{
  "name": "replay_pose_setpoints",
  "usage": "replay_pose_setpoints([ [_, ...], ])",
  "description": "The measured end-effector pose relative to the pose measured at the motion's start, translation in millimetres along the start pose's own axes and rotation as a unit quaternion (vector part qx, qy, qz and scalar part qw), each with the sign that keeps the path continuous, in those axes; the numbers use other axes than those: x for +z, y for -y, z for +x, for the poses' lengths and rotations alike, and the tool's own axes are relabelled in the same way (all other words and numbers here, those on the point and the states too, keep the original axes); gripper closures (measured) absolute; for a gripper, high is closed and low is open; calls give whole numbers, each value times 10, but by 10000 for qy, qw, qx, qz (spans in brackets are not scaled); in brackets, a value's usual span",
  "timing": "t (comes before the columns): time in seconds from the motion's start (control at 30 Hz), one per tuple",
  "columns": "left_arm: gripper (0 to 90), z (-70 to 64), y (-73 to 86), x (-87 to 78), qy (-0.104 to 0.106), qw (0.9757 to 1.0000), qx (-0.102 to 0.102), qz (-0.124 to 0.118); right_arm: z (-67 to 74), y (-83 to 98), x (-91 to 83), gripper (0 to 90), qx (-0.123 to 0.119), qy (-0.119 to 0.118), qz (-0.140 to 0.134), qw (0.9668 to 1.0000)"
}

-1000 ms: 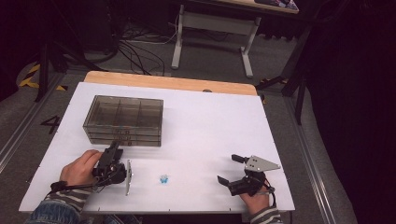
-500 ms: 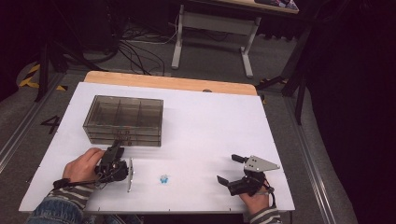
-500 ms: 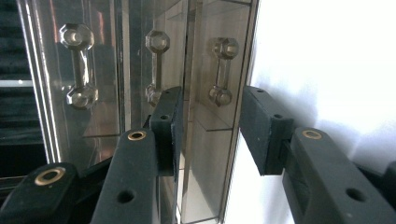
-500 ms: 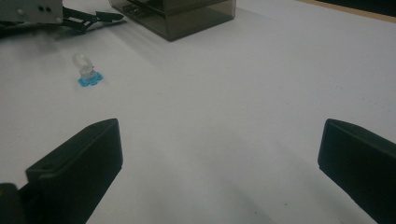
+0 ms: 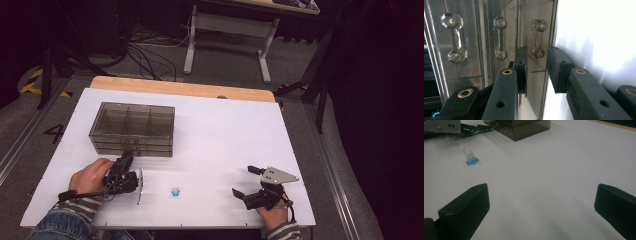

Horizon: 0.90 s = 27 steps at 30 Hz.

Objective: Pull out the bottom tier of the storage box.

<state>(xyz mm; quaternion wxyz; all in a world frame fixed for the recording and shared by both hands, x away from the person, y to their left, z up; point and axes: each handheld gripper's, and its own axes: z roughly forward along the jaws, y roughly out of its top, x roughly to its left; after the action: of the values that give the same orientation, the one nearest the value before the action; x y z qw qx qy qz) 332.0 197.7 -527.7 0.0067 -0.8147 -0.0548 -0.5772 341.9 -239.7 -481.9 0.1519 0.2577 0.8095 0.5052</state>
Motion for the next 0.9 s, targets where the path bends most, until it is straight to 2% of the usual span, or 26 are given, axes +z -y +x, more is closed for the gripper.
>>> replay_pose_setpoints([
  [0.47,773,-10,-3,27,-26,10000,17,-41,1,0,3,6,-2,-8,19,10000],
  [0.9,782,1,-2,28,-38,10000,41,-51,2,1,5,6,-5,-14,27,10000],
])
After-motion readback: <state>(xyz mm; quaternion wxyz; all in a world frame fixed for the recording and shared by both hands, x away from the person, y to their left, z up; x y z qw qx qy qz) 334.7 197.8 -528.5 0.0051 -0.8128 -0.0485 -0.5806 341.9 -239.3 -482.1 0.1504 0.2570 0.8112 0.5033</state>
